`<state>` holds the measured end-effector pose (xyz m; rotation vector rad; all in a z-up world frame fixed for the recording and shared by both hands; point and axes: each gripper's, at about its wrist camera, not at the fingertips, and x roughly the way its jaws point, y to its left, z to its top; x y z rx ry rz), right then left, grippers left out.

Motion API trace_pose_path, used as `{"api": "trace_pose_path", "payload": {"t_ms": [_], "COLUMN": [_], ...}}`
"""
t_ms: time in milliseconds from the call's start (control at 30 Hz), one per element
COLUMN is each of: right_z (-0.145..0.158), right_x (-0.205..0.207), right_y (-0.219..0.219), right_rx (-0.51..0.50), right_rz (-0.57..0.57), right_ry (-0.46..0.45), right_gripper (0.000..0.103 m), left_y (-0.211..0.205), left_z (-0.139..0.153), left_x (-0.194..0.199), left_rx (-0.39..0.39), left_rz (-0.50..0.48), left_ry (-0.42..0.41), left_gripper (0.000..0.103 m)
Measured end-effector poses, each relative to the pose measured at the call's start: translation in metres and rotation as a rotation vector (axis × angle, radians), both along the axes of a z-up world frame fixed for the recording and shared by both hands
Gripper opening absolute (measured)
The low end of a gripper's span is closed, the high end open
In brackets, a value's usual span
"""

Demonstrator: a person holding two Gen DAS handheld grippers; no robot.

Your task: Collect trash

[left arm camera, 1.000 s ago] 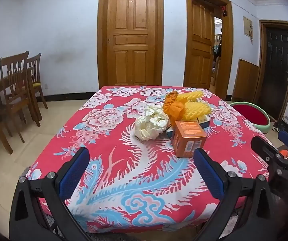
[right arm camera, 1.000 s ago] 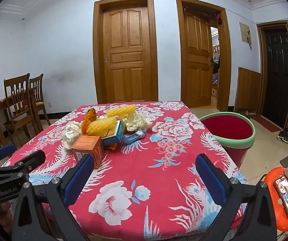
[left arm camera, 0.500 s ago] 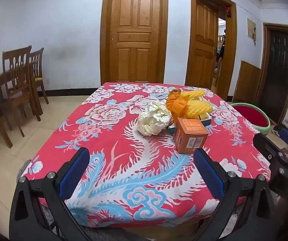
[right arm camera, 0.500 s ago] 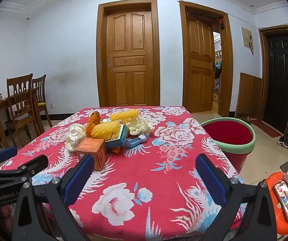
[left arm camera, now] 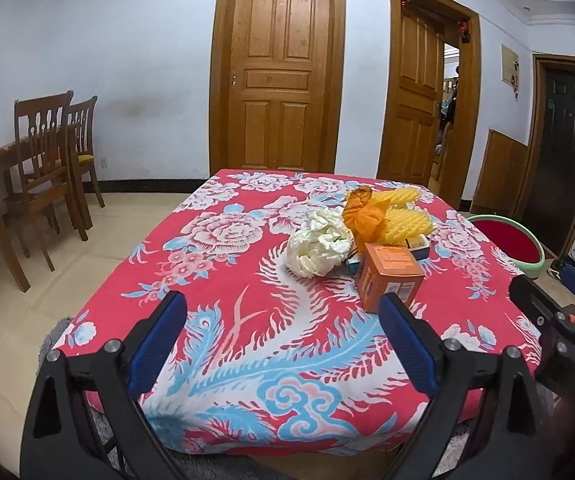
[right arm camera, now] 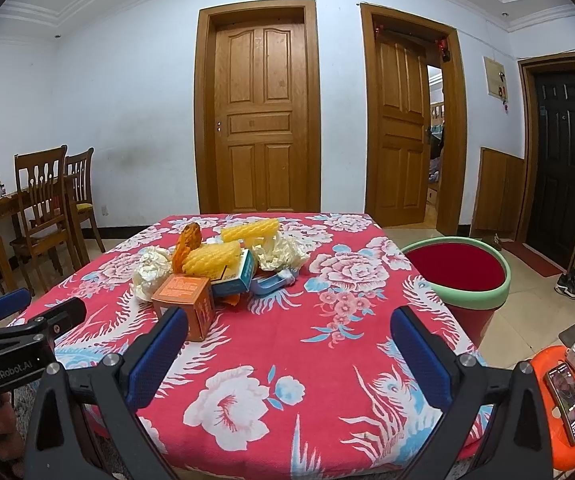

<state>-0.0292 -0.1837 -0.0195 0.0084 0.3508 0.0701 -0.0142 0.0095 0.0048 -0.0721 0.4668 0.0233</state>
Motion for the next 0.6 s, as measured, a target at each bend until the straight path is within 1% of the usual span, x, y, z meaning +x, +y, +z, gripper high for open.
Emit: {"api": "trace_pose_path", "payload": {"t_ms": [167,333,600], "right_z": [0.0002,0.0022,-0.0003], "right_x": [-0.0006,-0.0038,0.0007], "right_y": [0.0029,0.0038,0.0047], "right_rx": [-0.014,-0.024,-0.023], "right_rz": [0.015,0.018,0.026], "right_ry": [0.002,-0.019,-0.009], "right_gripper": [0.103,0.103,0.103], "left_y": [-0.0042,-0.003,-0.0038], "left_z": [-0.0017,-0.0038,-0.0046], "left_x": [0.0007,0.0056,0.0048], "left_rx": [0.006,0.002,-0.004], "left_rz": [-0.006,-0.006,-0.022], "left_ry": [0.001,0.017,0.013], "left_gripper": [0.096,0.096,0.096]}}
